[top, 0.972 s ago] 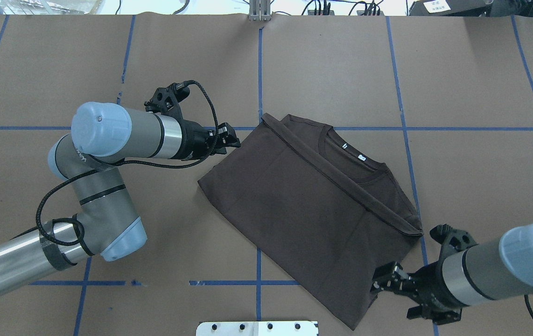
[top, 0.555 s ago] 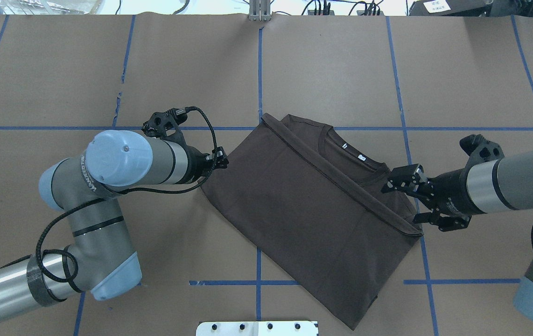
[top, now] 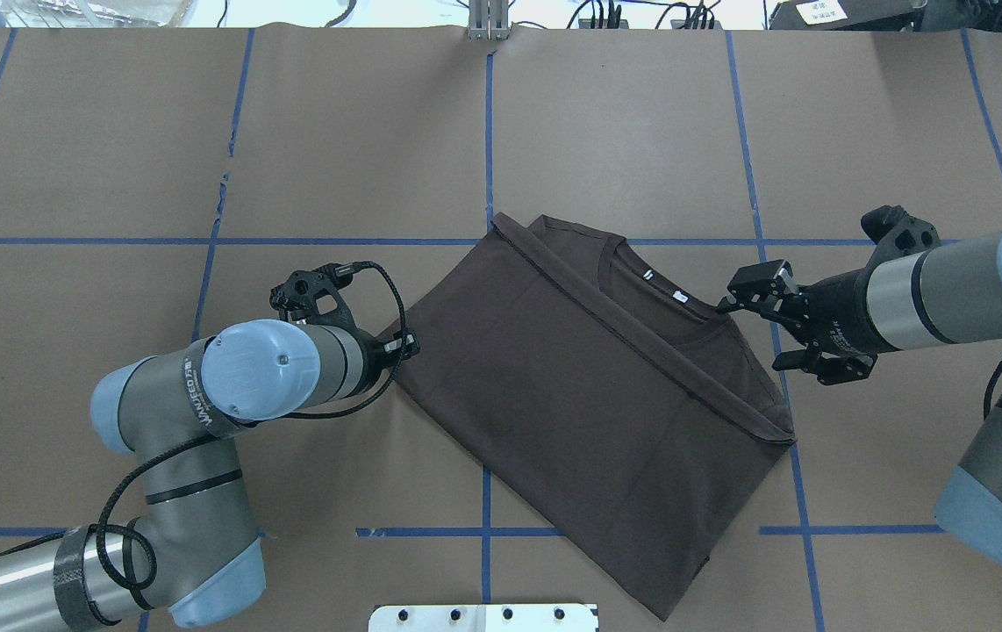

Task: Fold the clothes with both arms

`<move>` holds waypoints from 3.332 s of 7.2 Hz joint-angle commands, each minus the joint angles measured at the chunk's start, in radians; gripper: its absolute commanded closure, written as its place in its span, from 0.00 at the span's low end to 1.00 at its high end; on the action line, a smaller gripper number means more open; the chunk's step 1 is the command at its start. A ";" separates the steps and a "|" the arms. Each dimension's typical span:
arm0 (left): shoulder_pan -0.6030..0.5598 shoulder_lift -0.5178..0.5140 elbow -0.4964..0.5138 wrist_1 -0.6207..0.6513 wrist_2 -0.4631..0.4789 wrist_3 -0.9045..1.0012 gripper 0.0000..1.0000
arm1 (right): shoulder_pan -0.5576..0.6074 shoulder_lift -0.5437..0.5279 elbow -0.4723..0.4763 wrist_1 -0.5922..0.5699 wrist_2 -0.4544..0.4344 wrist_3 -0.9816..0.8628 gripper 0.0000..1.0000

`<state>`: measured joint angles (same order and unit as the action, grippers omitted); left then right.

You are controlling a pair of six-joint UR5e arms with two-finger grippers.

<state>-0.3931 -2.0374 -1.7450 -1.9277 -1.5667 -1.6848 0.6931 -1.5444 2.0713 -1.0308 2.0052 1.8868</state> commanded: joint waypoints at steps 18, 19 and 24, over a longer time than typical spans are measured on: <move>-0.403 -0.492 0.917 -0.477 -0.010 0.195 0.39 | -0.039 0.237 -0.180 -0.062 -0.129 0.008 0.00; -0.411 -0.475 0.839 -0.519 -0.104 0.192 0.37 | -0.073 0.362 -0.257 -0.149 -0.135 -0.003 0.00; -0.572 -0.286 0.648 -0.592 -0.380 0.269 0.39 | -0.265 0.567 -0.327 -0.443 -0.227 -0.394 0.00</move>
<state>-0.9278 -2.3748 -1.0679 -2.4905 -1.8951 -1.4464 0.4581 -1.0181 1.7645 -1.4281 1.7828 1.5666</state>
